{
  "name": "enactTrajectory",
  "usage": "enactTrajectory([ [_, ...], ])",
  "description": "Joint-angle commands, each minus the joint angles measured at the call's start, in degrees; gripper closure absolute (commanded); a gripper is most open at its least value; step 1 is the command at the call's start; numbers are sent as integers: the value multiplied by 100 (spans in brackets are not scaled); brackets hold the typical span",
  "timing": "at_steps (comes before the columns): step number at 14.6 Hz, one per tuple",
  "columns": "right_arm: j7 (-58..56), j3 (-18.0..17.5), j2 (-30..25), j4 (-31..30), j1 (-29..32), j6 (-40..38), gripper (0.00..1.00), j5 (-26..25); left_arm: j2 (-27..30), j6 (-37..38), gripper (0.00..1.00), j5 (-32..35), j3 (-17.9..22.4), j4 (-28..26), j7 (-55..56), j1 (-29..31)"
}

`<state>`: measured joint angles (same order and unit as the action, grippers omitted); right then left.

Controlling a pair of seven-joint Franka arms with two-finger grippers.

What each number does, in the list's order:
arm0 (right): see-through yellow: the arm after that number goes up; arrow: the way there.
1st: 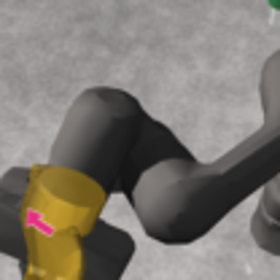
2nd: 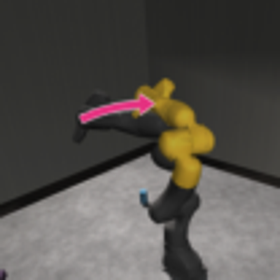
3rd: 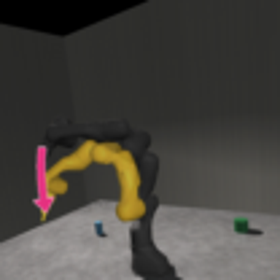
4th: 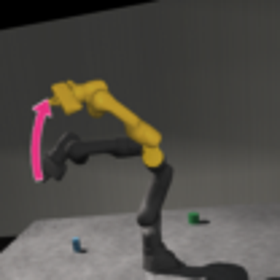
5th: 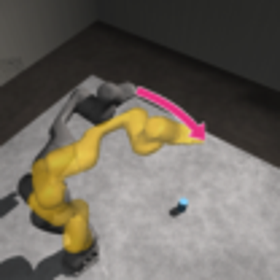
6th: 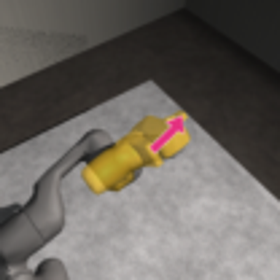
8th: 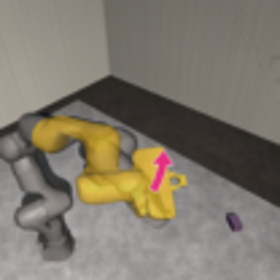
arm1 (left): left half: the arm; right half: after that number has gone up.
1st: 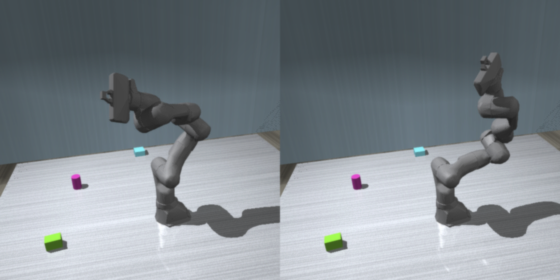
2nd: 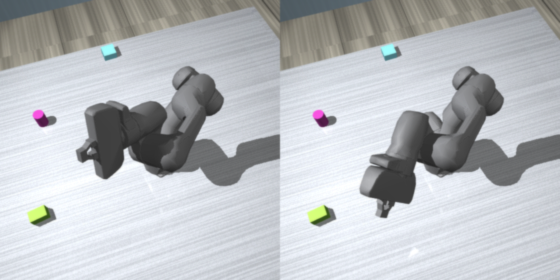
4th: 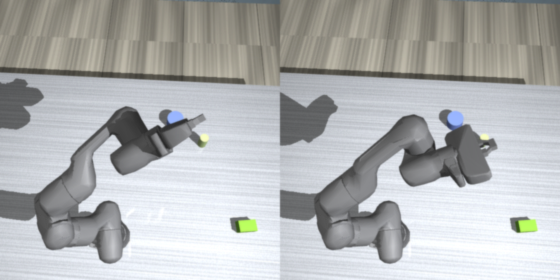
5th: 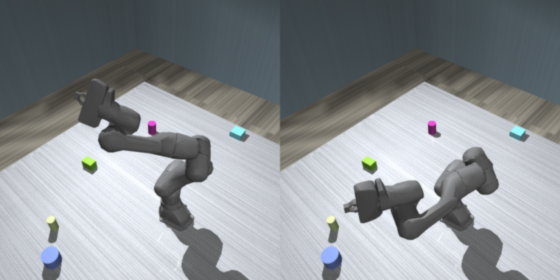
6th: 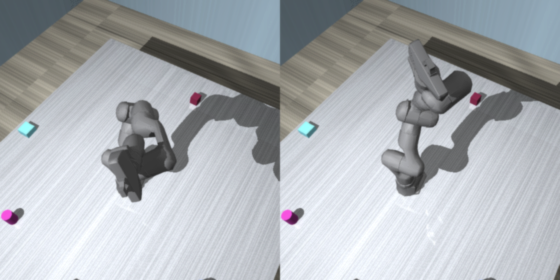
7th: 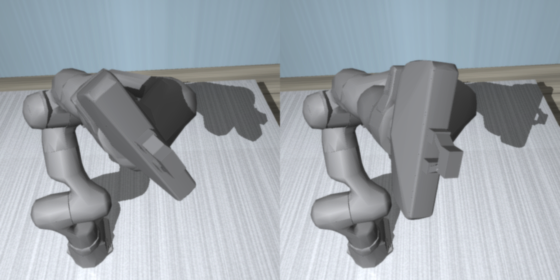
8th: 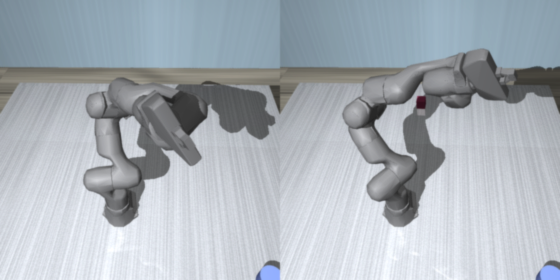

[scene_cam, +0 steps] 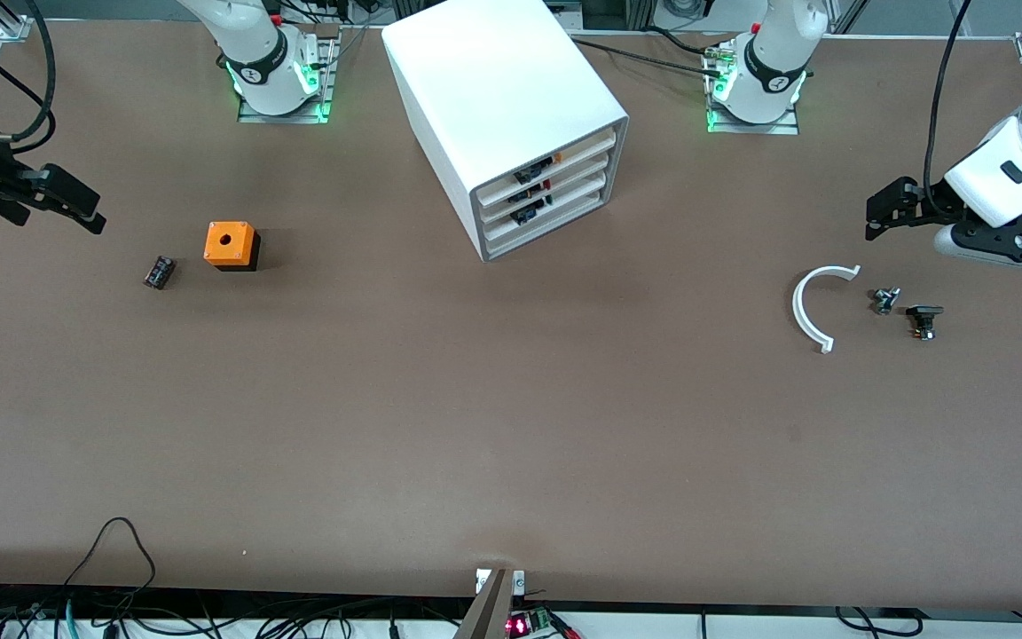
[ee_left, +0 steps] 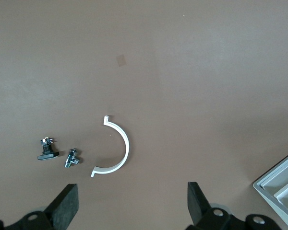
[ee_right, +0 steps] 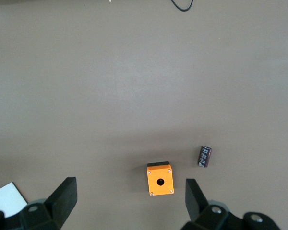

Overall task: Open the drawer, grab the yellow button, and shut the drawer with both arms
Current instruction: 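Reach the left gripper toward the drawer handle while the right gripper moves inward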

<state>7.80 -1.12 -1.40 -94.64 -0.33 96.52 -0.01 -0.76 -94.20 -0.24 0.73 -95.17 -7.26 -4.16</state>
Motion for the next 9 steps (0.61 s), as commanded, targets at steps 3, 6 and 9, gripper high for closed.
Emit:
enactTrajectory([
  [3,-112,-46,429,113,-37,-55,0,150,59,95,0,138,6,-37,49,-58],
  [6,-121,-55,781,86,-46,7,0,150,59,761,0,130,6,86,-30,-58],
  [9,-112,-64,1132,77,-55,191,0,150,41,824,0,24,-20,95,-21,-58],
])
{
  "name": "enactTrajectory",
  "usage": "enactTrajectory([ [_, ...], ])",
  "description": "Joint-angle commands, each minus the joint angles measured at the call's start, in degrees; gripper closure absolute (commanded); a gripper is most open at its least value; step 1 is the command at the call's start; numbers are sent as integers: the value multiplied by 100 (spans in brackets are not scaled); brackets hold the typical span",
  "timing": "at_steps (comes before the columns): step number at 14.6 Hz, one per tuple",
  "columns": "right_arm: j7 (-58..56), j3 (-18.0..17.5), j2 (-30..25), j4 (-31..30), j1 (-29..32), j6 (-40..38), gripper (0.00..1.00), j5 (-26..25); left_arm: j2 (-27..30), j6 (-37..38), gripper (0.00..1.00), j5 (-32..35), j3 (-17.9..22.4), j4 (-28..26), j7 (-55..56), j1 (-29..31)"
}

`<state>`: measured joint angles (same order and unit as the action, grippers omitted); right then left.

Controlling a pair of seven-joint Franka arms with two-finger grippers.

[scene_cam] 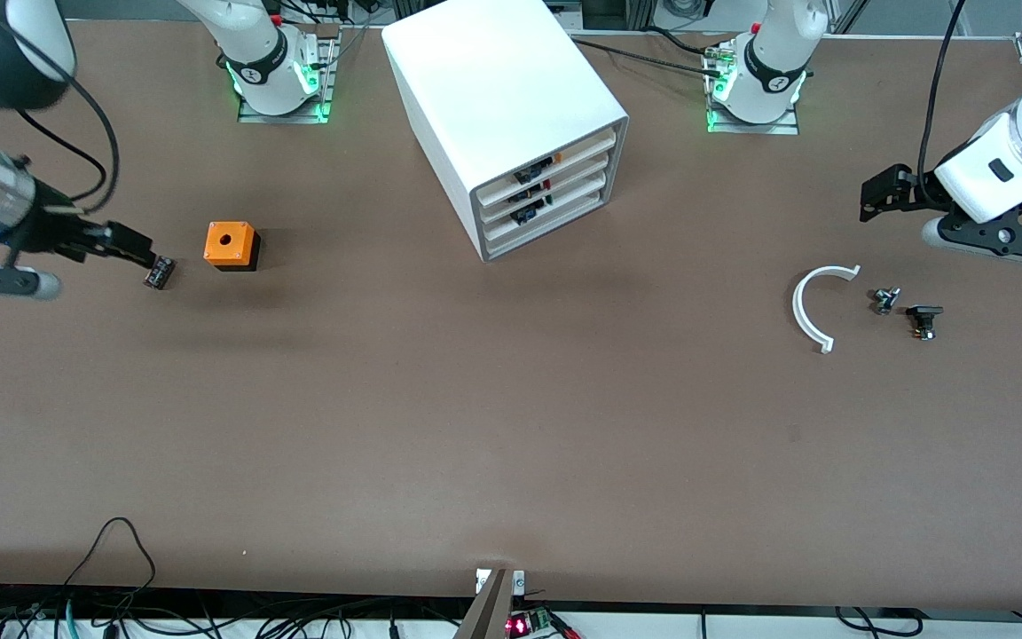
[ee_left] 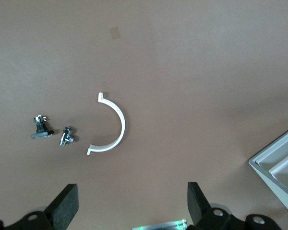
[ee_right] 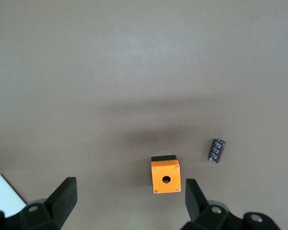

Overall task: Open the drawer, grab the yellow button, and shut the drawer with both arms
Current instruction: 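Reach the left gripper toward the drawer handle while the right gripper moves inward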

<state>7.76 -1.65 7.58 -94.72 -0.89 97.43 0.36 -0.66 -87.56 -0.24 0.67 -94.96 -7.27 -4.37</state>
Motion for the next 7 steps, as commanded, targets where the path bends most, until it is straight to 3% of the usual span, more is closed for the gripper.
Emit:
enactTrajectory([
  [1,-117,-11,348,85,-16,187,0,113,5,177,0,-2,-32,75,-20,-46],
  [4,-12,-11,568,67,-227,521,0,113,-118,466,0,-983,-23,66,-29,6],
  [7,180,-11,753,41,-298,715,0,131,-268,713,0,-1398,-32,66,-142,-28],
])
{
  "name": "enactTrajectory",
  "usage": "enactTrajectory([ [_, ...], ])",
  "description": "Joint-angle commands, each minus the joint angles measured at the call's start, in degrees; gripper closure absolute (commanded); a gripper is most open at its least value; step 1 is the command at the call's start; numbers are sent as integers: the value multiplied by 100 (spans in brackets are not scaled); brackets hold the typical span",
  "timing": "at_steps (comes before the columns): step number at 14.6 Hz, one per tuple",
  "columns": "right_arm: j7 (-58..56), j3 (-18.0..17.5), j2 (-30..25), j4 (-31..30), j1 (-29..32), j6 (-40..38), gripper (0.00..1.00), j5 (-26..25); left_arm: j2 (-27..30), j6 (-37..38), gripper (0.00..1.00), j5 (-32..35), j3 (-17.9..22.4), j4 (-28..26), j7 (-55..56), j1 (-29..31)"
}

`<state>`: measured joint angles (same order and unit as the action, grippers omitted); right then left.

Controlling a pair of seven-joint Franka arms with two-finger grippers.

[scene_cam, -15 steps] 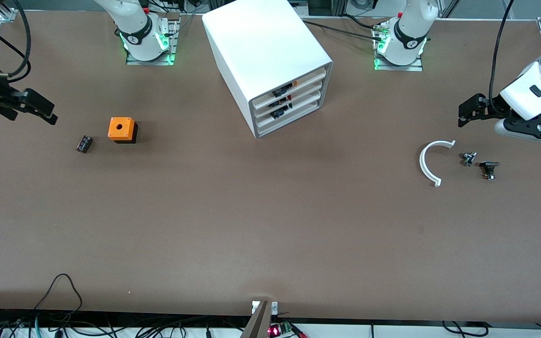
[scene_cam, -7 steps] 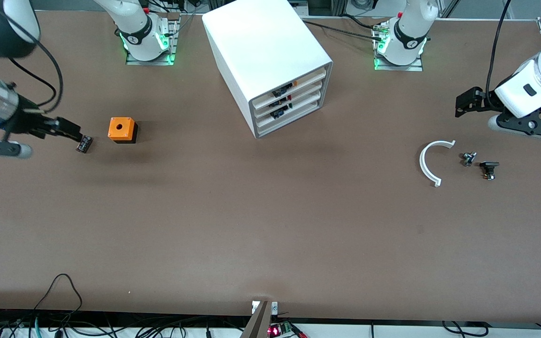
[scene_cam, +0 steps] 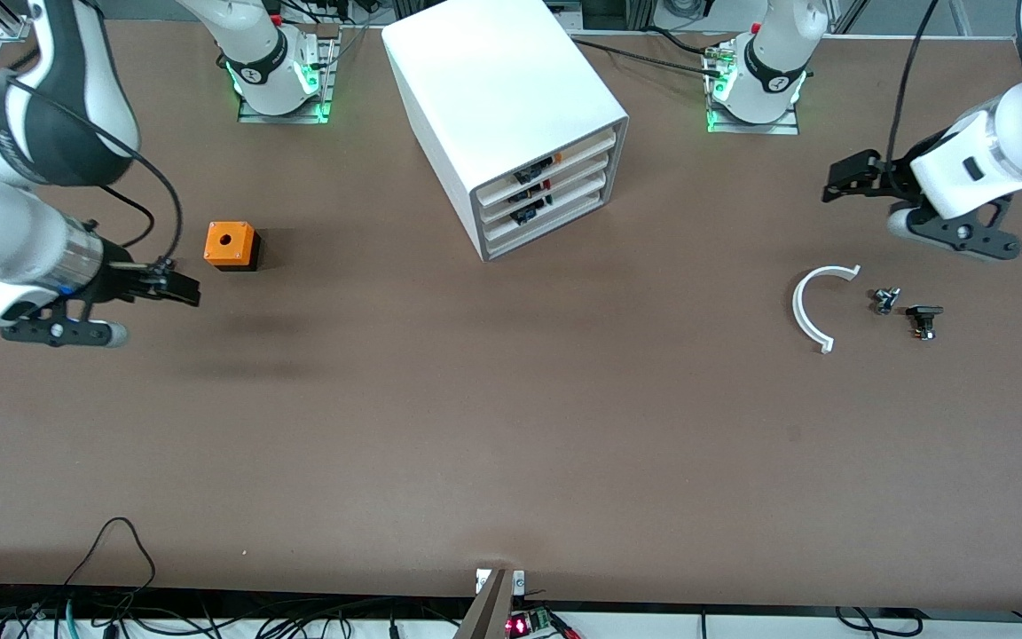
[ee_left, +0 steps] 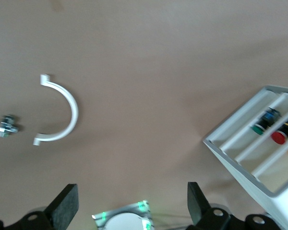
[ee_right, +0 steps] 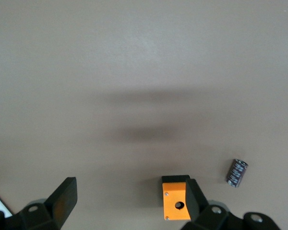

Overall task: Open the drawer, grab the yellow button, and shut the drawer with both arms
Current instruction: 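Reach the left gripper toward the drawer handle while the right gripper moves inward, then grasp the cabinet drawer handle with the left gripper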

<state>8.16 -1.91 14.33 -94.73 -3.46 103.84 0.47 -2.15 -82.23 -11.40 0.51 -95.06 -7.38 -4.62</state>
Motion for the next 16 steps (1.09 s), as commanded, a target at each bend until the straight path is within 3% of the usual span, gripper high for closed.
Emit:
enactTrajectory([
  [1,360,15,123,51,-110,75,0,120,-153,190,0,-432,-24,75,-454,-30],
  [4,1106,15,228,86,-295,118,0,137,-460,242,0,-740,-165,-4,-1097,-30],
  [9,2328,15,316,200,-654,119,0,656,-1347,243,0,-2662,-209,-66,-1600,-30],
  [11,2759,15,421,393,-848,119,0,665,-1419,-72,0,-2780,-410,-206,-1818,-21],
  [16,3981,15,782,1096,-1209,83,0,796,-1349,-768,0,-3684,-552,-1171,-2907,31],
])
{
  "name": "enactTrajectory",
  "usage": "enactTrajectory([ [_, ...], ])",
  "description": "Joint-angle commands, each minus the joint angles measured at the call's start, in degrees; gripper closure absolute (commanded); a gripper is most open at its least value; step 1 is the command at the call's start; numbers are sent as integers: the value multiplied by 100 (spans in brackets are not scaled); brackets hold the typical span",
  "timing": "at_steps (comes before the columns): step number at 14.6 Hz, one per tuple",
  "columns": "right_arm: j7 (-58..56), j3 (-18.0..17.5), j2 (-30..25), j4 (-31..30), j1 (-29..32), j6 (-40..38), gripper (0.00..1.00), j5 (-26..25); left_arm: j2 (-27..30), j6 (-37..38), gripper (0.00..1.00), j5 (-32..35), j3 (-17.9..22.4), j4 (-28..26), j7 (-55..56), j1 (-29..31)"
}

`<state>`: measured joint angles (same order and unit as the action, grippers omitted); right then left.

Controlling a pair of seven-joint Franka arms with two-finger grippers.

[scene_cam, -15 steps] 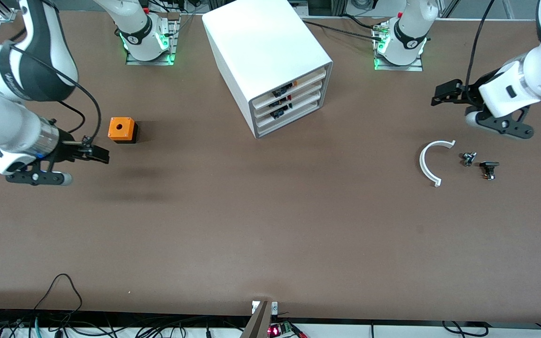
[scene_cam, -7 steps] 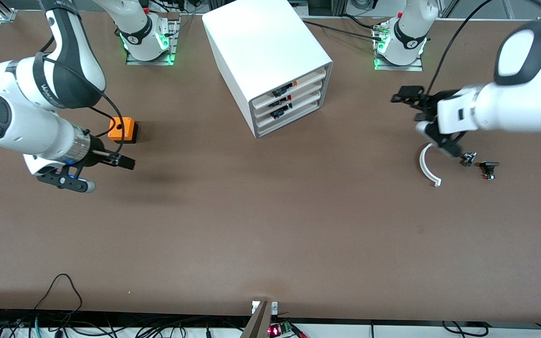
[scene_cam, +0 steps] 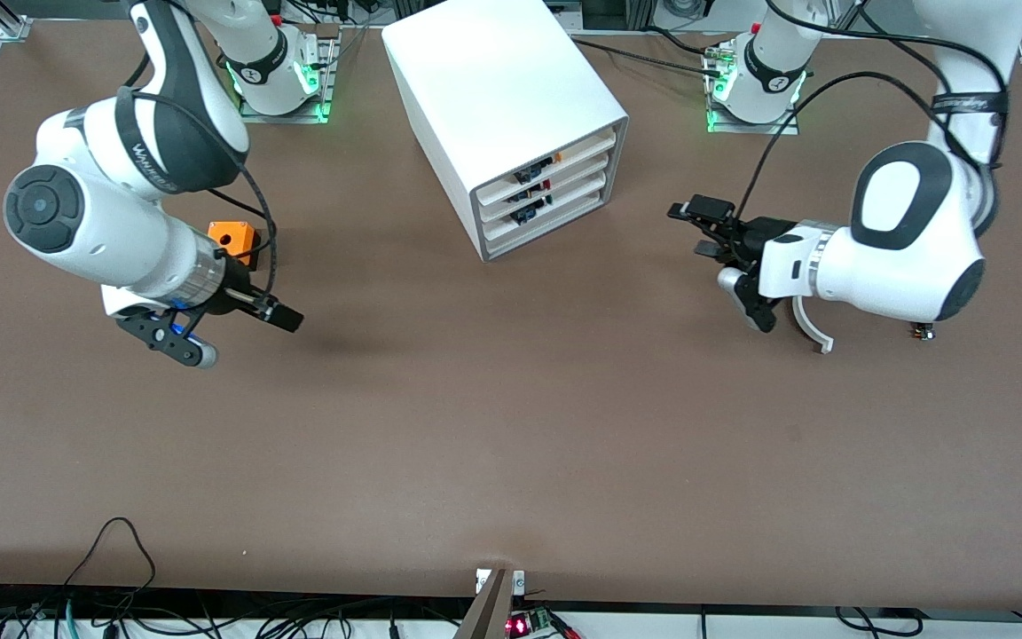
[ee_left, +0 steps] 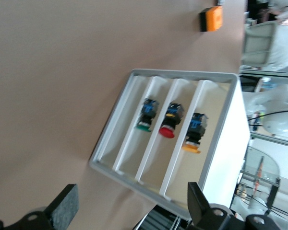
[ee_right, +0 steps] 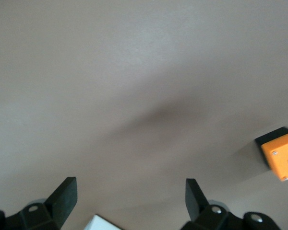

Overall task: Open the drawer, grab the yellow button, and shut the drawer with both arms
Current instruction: 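Grasp the cabinet drawer handle with the left gripper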

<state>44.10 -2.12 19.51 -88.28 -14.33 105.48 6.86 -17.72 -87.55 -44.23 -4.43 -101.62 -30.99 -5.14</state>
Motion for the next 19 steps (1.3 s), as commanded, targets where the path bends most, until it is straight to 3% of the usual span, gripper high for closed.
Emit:
enactTrajectory([
  [1,546,36,316,557,-167,-80,0,202,208,-245,0,-567,-58,-682,-705,92],
  [5,1222,36,457,909,-281,-80,0,614,444,-560,0,-1428,-101,-1745,-1451,92],
  [10,1900,36,501,1173,-404,-45,0,905,445,-825,1,-2473,-303,-2616,-2260,75],
  [19,2551,36,615,1357,-633,342,0,1301,384,-922,29,-2897,-884,-3110,-2709,40],
])
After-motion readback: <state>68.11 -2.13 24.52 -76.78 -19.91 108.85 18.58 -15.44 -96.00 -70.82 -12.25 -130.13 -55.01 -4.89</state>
